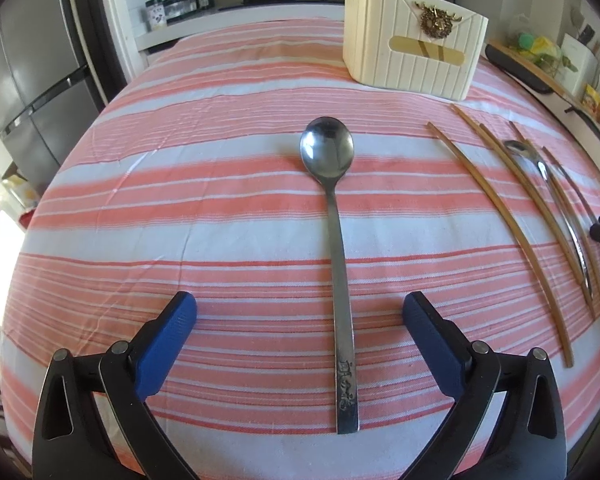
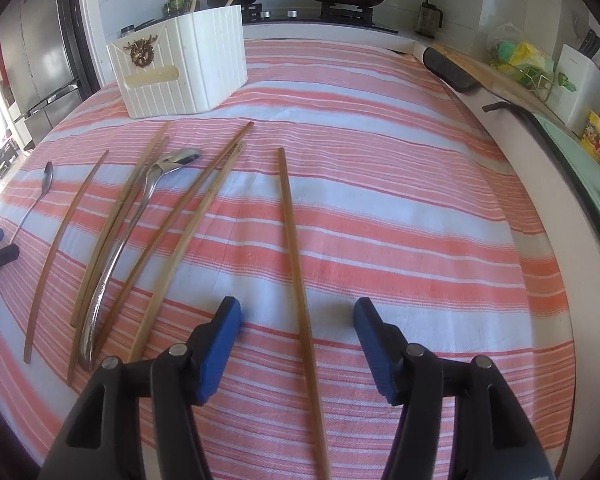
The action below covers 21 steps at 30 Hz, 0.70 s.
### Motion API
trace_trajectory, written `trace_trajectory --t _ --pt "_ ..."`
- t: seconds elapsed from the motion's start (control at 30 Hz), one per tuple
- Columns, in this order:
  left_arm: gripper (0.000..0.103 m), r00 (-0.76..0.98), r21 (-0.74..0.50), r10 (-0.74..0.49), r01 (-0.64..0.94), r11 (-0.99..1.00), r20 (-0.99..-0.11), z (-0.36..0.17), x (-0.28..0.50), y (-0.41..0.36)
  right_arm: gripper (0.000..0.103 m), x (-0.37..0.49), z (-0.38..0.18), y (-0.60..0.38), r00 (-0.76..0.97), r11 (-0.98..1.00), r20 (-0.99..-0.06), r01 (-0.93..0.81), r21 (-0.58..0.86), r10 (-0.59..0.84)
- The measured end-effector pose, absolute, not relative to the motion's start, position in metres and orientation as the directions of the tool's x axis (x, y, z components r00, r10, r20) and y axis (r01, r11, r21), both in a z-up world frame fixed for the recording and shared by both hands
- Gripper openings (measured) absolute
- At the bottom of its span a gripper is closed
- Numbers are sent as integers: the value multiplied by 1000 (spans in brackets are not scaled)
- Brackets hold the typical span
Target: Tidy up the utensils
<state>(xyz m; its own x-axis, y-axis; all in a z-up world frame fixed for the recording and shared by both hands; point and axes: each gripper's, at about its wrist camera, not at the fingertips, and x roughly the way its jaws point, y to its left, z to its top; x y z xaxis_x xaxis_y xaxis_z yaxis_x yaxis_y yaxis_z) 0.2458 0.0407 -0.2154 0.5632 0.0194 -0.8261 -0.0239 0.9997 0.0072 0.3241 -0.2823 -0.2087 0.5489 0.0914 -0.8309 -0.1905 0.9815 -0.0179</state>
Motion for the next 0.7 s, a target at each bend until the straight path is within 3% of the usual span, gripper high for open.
trace_trajectory --t 0.43,0.7 --pt "103 535 0 0 0 1000 -845 -215 243 41 61 323 -209 -282 546 981 -833 -193 -26 86" --pt "101 463 4 -41 96 995 -885 -199 269 40 61 352 -202 -275 366 970 -928 -241 -24 68"
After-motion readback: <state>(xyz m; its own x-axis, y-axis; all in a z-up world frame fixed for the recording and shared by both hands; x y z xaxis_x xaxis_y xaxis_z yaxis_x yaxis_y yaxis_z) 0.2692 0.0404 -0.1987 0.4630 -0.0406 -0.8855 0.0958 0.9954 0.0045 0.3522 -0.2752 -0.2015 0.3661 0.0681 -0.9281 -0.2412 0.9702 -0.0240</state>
